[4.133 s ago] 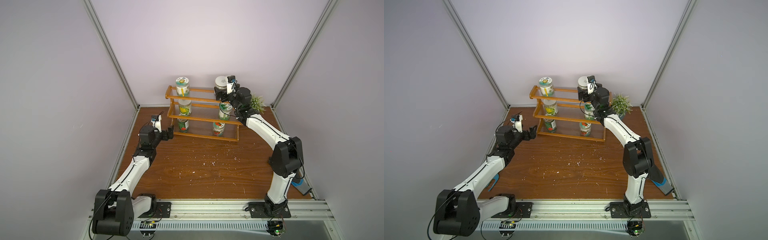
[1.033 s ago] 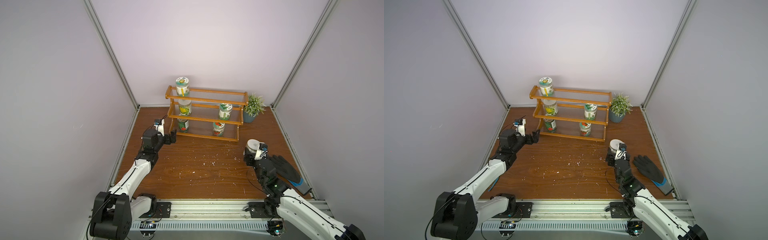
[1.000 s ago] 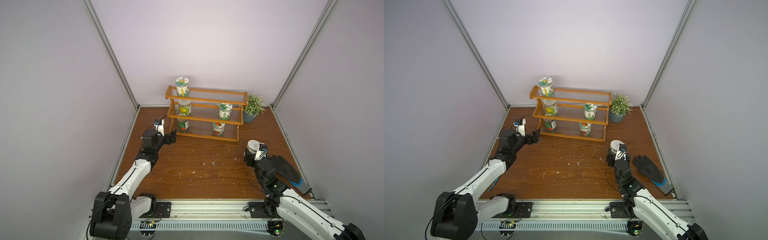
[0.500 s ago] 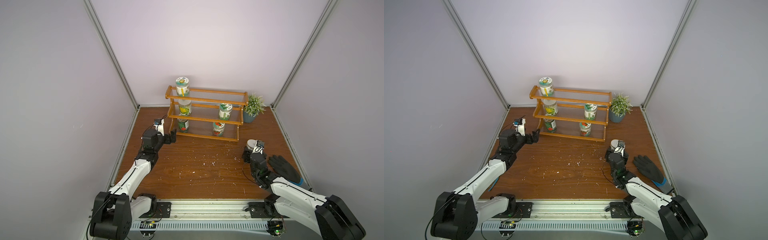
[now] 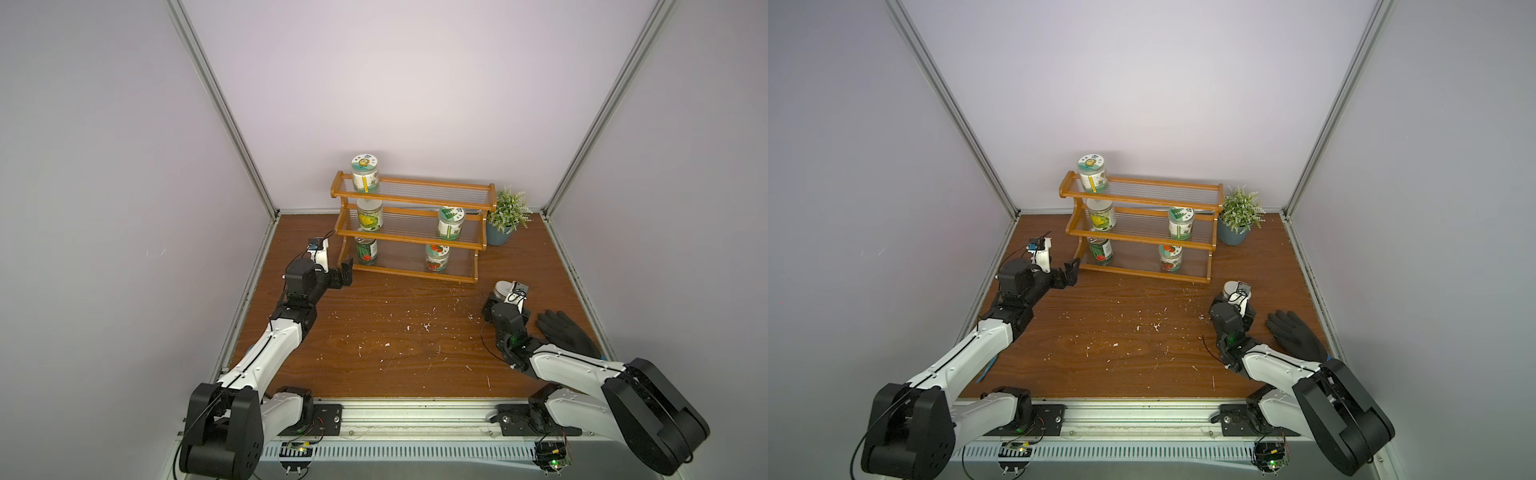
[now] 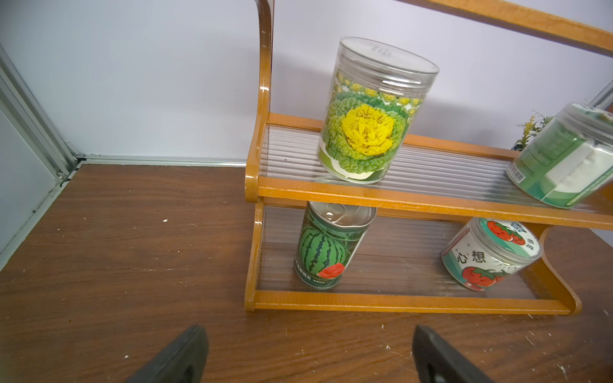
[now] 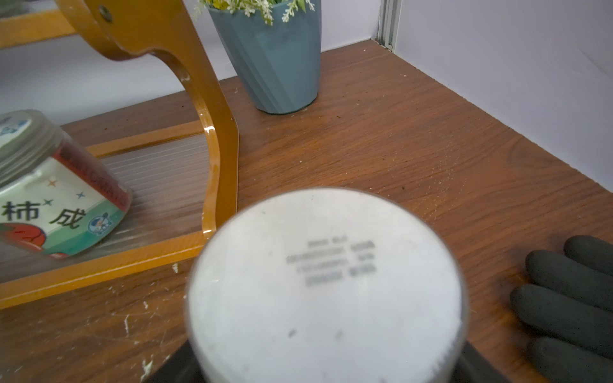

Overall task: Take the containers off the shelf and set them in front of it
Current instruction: Place the container at the center of the board.

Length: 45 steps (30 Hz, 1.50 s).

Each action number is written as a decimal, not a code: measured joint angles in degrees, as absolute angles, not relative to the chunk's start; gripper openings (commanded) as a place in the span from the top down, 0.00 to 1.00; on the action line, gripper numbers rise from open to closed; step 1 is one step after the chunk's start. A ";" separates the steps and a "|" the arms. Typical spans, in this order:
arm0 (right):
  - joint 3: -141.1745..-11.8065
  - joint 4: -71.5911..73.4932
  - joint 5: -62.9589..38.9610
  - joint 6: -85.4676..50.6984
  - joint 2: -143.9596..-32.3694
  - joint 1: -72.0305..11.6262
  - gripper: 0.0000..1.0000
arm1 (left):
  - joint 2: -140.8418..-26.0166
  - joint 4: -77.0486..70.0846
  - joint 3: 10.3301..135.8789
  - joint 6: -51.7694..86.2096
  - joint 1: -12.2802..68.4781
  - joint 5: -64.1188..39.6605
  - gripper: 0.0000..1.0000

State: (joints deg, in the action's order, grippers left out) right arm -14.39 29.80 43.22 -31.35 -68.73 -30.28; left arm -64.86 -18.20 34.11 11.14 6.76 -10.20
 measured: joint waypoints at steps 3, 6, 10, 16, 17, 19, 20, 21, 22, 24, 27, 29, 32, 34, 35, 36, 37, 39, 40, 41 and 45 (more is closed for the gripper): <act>-14.96 29.15 43.27 -32.25 -69.06 -30.28 0.47 | -64.86 -18.17 34.11 11.11 6.76 -10.04 0.01; -14.96 28.29 43.22 -33.12 -68.38 -30.39 0.38 | -64.86 -18.17 34.11 11.11 6.76 -9.91 0.01; -14.90 25.98 43.24 -33.89 -66.74 -31.31 0.22 | -64.86 -18.17 34.11 11.11 6.76 -9.78 0.01; -14.76 23.22 43.24 -33.74 -64.97 -33.10 0.05 | -64.71 -18.17 33.85 11.11 6.76 -9.74 0.01; -14.76 22.96 43.27 -33.74 -64.90 -33.36 0.04 | -64.60 -18.17 33.67 11.11 6.76 -9.74 0.01; -14.76 22.46 43.27 -33.67 -64.90 -33.76 0.01 | -64.36 -18.13 33.39 11.11 6.76 -9.69 0.01; -14.76 22.22 43.44 -33.67 -64.90 -34.09 0.01 | -64.23 -18.11 33.34 11.11 6.76 -9.65 0.01; -14.76 21.98 43.53 -33.65 -64.88 -34.35 0.01 | -64.18 -18.13 33.34 11.11 6.76 -9.61 0.01; -14.79 21.76 43.66 -33.65 -64.86 -34.65 0.01 | -64.05 -18.15 33.34 11.11 6.76 -9.54 0.01; -14.79 21.15 43.99 -33.65 -64.60 -35.46 0.01 | -63.83 -18.15 33.34 11.11 6.76 -9.37 0.01; -14.79 19.97 45.08 -33.50 -63.46 -36.99 0.01 | -63.51 -18.15 33.34 11.11 6.76 -9.08 0.01; -15.00 18.59 46.13 -33.39 -61.82 -38.33 0.01 | -63.46 -18.15 33.34 11.11 6.76 -8.93 0.01; -16.97 15.18 48.03 -32.88 -58.59 -40.32 0.01 | -63.46 -18.15 33.34 11.11 6.76 -8.73 0.01; -19.07 13.30 49.17 -32.27 -56.14 -41.36 0.01 | -63.46 -18.15 33.34 11.11 6.76 -8.71 0.01; -20.25 12.34 49.52 -31.92 -54.85 -41.74 0.01 | -63.46 -18.15 33.34 11.11 6.76 -8.71 0.01; -21.21 11.70 49.76 -31.68 -53.93 -42.00 0.01 | -63.46 -18.17 33.34 11.11 6.76 -8.71 0.01; -22.41 10.90 50.02 -31.27 -52.82 -42.28 0.01 | -63.48 -18.15 33.34 11.11 6.76 -8.71 0.01; -24.18 9.82 50.50 -30.39 -50.87 -42.65 0.01 | -63.61 -18.17 33.36 11.11 6.76 -8.73 0.01; -24.91 9.30 50.57 -29.78 -49.87 -42.76 0.01 | -63.79 -18.20 33.43 11.11 6.76 -8.73 0.01; -25.36 9.10 50.52 -29.17 -49.21 -42.83 0.01 | -64.12 -18.22 33.61 11.11 6.76 -8.78 0.01; -27.33 8.45 49.17 -26.35 -47.64 -43.00 0.01 | -66.74 -18.13 36.91 10.98 6.76 -9.72 0.01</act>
State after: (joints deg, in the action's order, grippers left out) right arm -27.33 8.45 49.17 -26.35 -47.64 -43.00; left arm -66.74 -18.13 36.91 10.98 6.76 -9.72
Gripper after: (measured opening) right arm 0.993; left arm 0.991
